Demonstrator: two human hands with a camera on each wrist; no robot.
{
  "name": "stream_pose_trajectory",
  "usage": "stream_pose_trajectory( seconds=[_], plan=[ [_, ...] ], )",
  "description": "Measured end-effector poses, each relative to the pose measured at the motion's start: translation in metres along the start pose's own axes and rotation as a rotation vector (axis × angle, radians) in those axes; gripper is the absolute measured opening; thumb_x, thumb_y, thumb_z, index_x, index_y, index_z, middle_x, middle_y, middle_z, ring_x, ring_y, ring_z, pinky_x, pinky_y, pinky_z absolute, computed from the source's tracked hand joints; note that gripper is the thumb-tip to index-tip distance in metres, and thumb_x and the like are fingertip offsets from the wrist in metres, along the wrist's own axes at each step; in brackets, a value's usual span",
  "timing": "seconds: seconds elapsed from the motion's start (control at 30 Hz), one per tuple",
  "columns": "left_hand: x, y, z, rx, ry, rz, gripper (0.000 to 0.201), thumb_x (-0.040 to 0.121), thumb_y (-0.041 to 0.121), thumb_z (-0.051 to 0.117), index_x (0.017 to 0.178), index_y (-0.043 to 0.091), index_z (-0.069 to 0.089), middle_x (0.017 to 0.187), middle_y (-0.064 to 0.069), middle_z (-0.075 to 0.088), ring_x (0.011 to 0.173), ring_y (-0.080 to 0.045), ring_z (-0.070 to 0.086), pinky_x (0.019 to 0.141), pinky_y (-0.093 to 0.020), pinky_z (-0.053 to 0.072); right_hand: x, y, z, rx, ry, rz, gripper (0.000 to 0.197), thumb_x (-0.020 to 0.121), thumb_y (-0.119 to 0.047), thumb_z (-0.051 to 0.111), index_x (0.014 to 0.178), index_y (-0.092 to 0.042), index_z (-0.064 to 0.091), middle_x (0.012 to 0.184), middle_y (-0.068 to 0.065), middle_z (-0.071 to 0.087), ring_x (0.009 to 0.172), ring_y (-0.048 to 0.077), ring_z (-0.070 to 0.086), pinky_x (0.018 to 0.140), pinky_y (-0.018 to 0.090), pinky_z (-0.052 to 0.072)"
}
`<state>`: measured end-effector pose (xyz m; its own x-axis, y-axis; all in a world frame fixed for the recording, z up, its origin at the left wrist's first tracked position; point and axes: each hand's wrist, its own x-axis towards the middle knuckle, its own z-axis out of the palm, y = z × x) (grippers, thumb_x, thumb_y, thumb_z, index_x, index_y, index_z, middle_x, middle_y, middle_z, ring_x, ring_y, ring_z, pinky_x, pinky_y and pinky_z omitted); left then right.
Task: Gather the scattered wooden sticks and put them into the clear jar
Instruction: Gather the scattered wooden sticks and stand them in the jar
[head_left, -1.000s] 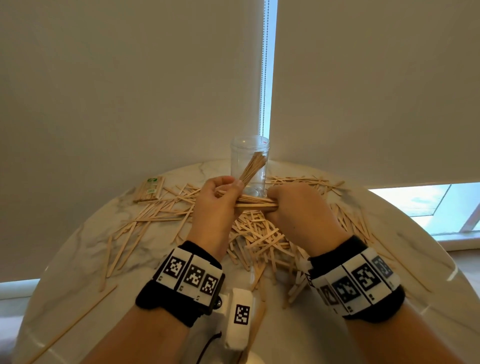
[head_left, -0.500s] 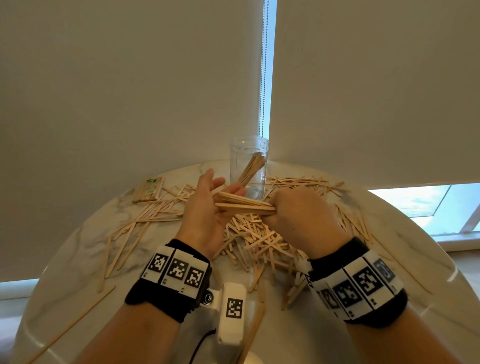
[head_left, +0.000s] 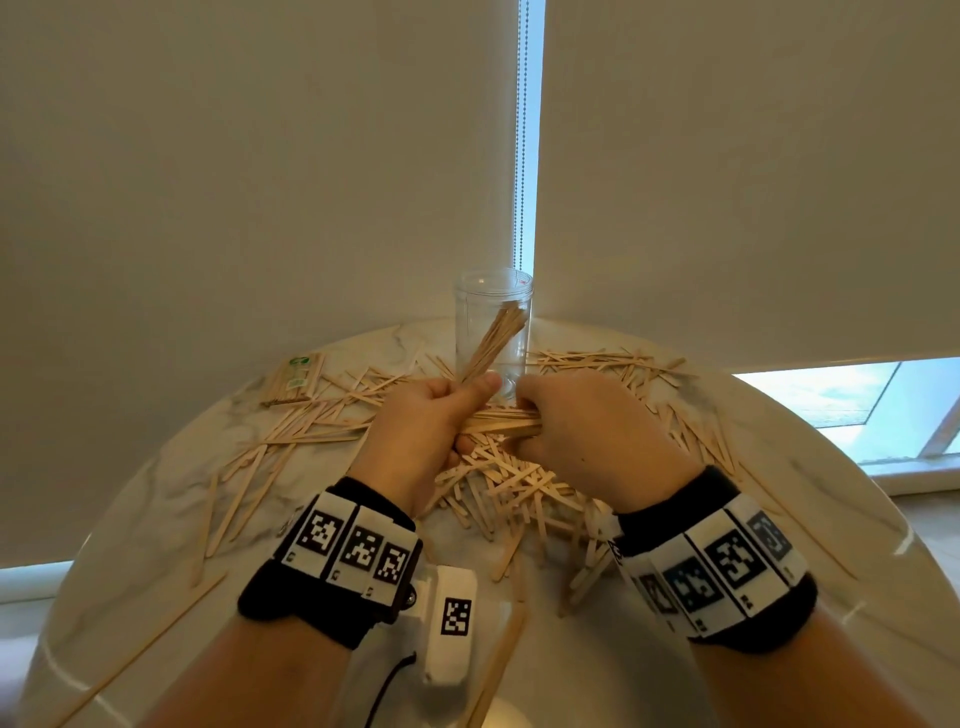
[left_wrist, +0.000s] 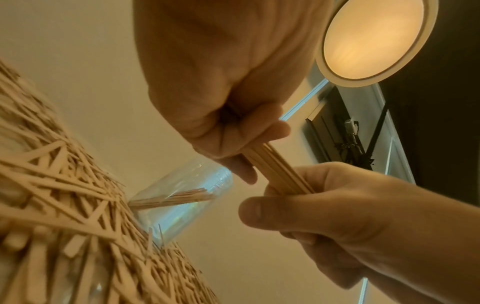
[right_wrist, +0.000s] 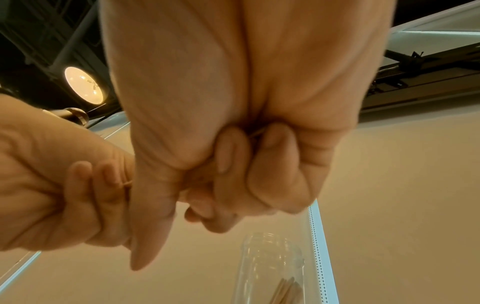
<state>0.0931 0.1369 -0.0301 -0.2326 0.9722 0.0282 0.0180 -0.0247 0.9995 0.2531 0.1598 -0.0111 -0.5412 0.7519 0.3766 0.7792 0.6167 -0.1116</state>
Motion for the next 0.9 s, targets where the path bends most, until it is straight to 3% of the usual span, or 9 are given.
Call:
stream_pose_trajectory(
  seconds=[0.1,0.2,0.3,0.43,0.6,0.67,0.8,0.87,0.9],
  plan=[
    [0.002,-0.003,0.001,-0.074,0.026,0.037,0.033,0.085,0.037,0.074,0.079,0.006,0.063,0.062,-0.005,0.057,0.04,-0.007,0.043,0.036,-0.016,0.036,-0.001,-0.005,0.0,-0.003,0.0,-0.04,0.032,0.09,-0.057,0.057,0.1,-0.027,0.061,0.081,-0.009,0.06,0.079,0.014,0.06,0.074,0.032,0.054],
    [0.002,-0.001,0.002,-0.068,0.007,0.017,0.043,0.09,0.041,0.068,0.093,-0.002,0.066,0.063,-0.007,0.056,0.041,-0.007,0.044,0.037,-0.016,0.037,0.0,0.0,-0.003,0.056,-0.068,-0.039,0.044,0.086,-0.074,0.05,0.087,-0.033,0.064,0.07,-0.009,0.061,0.064,0.006,0.058,0.062,0.024,0.05],
    [0.002,0.009,-0.001,-0.048,-0.003,-0.093,0.049,0.094,0.053,0.057,0.086,0.006,0.068,0.066,-0.007,0.061,0.042,-0.009,0.046,0.038,-0.02,0.035,-0.002,0.006,-0.01,0.178,-0.164,-0.037,0.038,0.086,-0.075,0.047,0.07,-0.041,0.053,0.064,-0.007,0.061,0.055,0.003,0.056,0.054,0.016,0.038],
    [0.019,0.034,-0.005,-0.098,0.059,-0.188,0.053,0.094,0.064,0.047,0.092,0.014,0.066,0.07,-0.001,0.067,0.056,-0.013,0.057,0.049,-0.024,0.041,0.002,0.018,-0.027,0.23,-0.15,0.063,0.055,0.083,-0.078,0.035,0.083,-0.029,0.06,0.07,-0.004,0.061,0.059,0.008,0.055,0.054,0.021,0.037],
    [0.078,0.069,-0.005,0.191,0.057,-0.016,0.046,0.09,0.045,0.067,0.121,0.014,0.055,0.113,-0.003,0.064,0.095,-0.015,0.063,0.071,-0.028,0.056,0.048,0.041,-0.061,0.251,-0.069,0.214,0.059,0.094,-0.068,0.026,0.096,-0.018,0.057,0.078,0.001,0.059,0.067,0.013,0.053,0.054,0.026,0.034],
    [0.105,0.072,0.003,0.377,0.043,-0.002,0.063,0.082,0.039,0.078,0.131,0.016,0.045,0.123,-0.005,0.056,0.1,-0.018,0.06,0.078,-0.031,0.057,0.084,0.052,-0.072,0.164,-0.014,0.252,0.053,0.102,-0.059,0.023,0.101,-0.016,0.055,0.081,0.001,0.057,0.071,0.014,0.051,0.06,0.03,0.035],
    [0.148,0.069,0.021,0.799,0.046,-0.059,0.132,0.058,0.061,0.087,0.155,0.025,0.006,0.152,-0.015,0.028,0.132,-0.037,0.042,0.104,-0.048,0.044,0.157,0.066,-0.068,-0.167,-0.076,0.222,0.043,0.105,-0.047,0.034,0.109,-0.013,0.059,0.106,0.01,0.065,0.091,0.025,0.056,0.081,0.037,0.047],
    [0.164,0.064,0.025,0.812,0.017,-0.063,0.14,0.057,0.063,0.086,0.157,0.019,-0.003,0.155,-0.017,0.028,0.135,-0.037,0.04,0.104,-0.047,0.043,0.185,0.063,-0.059,-0.337,-0.121,0.178,0.043,0.101,-0.051,0.043,0.11,-0.015,0.063,0.103,0.005,0.066,0.09,0.024,0.059,0.08,0.036,0.05],
    [0.17,0.062,0.024,0.784,-0.002,-0.062,0.135,0.058,0.064,0.085,0.156,0.014,0.006,0.149,-0.017,0.038,0.128,-0.034,0.047,0.097,-0.044,0.047,0.197,0.059,-0.055,-0.405,-0.159,0.148,0.042,0.099,-0.053,0.047,0.105,-0.015,0.064,0.099,0.003,0.065,0.088,0.024,0.06,0.077,0.035,0.051]
  ],
)
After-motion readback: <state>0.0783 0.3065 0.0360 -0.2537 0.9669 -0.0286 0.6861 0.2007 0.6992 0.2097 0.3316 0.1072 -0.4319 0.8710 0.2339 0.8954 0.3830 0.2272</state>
